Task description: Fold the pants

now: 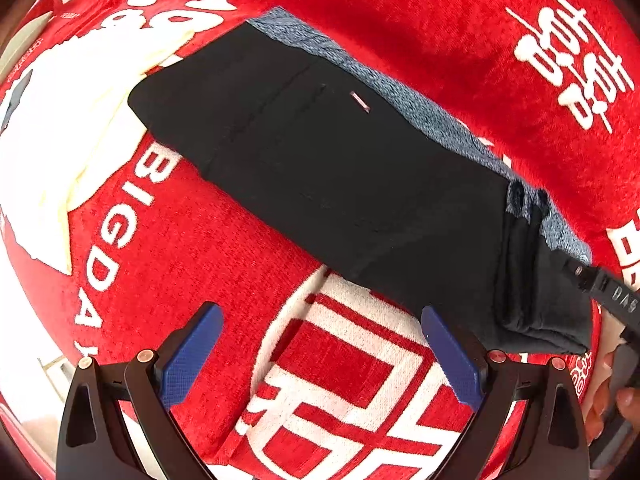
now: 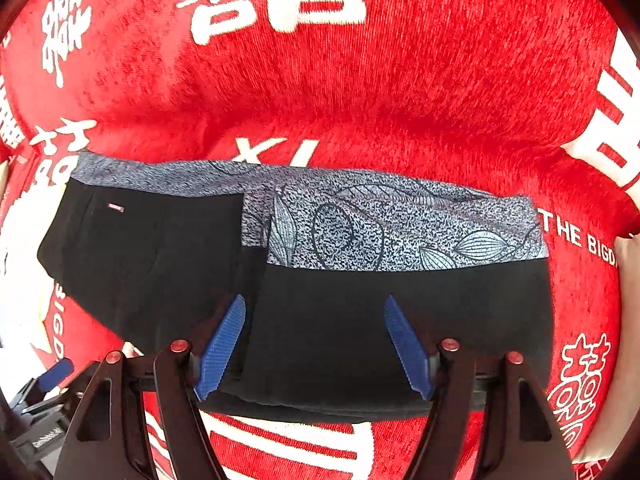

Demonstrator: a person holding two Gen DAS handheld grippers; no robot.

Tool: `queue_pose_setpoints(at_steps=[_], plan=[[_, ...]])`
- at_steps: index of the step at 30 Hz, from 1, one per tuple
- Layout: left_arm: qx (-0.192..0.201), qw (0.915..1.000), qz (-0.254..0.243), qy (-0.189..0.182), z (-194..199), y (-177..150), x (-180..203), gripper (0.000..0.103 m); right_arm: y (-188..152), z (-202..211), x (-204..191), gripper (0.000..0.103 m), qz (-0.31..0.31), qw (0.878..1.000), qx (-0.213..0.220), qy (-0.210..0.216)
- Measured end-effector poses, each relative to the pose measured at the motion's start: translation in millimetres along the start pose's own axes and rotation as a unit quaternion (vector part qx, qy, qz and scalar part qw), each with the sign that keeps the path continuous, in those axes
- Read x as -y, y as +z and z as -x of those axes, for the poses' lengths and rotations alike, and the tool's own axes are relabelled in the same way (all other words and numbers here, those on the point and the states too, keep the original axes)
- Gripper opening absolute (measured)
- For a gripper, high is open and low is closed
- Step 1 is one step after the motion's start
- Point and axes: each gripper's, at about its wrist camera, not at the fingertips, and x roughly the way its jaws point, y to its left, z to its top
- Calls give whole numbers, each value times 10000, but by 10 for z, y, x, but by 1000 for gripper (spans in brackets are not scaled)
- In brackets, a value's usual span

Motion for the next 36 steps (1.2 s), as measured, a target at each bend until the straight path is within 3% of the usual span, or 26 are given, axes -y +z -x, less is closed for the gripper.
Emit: queue_pose_setpoints(at_steps=[4,6,9,12,16,18,25,36], plan=[[-41,9997,160,-175,-22,13,-120,99,-296,-310,-114,82,463,9969,-616,-163],[-134,9984,379,-389,-69,37,-218,99,-384,-280,-152,83,692,9971,-230,-229],[-156,9948,776,-642,-83,70,-431,99,-343,-321,-135,85,573,9977,-303,-190],[-89,9932,956,-664,-91,112,-570,99,-300,-359,-173,88,648,9969,-354,-256],[246,9900,1075,-881,-15,259,-776,99,-304,-360,-172,88,642,9971,-333,-238],[461,9853,1231,-1087,5,376,-909,99,-303,-370,-182,88,650,9970,-331,-245],[618,9615,1919,-1869,-226,631,-1222,99,-278,-415,-171,90,647,9967,-396,-279],[776,9346,1957,-2867,-421,695,-1245,99,-213,-502,-228,90,637,9964,-444,-331]])
